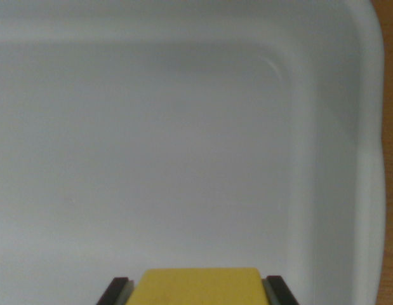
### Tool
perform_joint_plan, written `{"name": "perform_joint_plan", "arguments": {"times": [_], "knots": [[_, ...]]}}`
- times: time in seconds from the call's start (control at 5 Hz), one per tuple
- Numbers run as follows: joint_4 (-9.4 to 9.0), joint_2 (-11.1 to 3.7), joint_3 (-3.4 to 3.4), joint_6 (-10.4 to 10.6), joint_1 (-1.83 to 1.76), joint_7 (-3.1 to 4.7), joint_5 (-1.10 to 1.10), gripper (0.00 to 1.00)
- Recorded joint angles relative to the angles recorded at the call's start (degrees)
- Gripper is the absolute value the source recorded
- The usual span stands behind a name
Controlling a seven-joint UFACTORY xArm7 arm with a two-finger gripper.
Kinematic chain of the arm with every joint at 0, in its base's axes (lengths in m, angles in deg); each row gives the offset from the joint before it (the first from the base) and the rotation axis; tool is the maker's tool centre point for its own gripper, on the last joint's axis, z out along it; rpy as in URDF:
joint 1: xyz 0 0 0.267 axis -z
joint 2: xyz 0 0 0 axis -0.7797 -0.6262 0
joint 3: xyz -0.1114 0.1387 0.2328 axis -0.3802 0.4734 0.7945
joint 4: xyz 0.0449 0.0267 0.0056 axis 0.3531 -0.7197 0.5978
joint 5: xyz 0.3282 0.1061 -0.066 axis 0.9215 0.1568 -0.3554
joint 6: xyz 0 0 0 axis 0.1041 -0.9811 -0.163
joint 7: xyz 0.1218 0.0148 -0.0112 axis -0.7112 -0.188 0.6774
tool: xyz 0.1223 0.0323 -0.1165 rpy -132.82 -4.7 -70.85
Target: Pick yellow cube
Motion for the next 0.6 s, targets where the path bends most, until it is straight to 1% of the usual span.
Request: {"name": "perform_joint_plan", "arguments": {"times": [0.2, 0.4, 0.6], "knots": [[0.47, 0.31, -0.04, -0.78, -0.02, -0.11, -0.10, 1.00], [0.47, 0.31, -0.04, -0.78, -0.02, -0.11, -0.10, 1.00], [0.70, 0.46, -0.06, -1.15, -0.03, -0.16, -0.15, 1.00]]}}
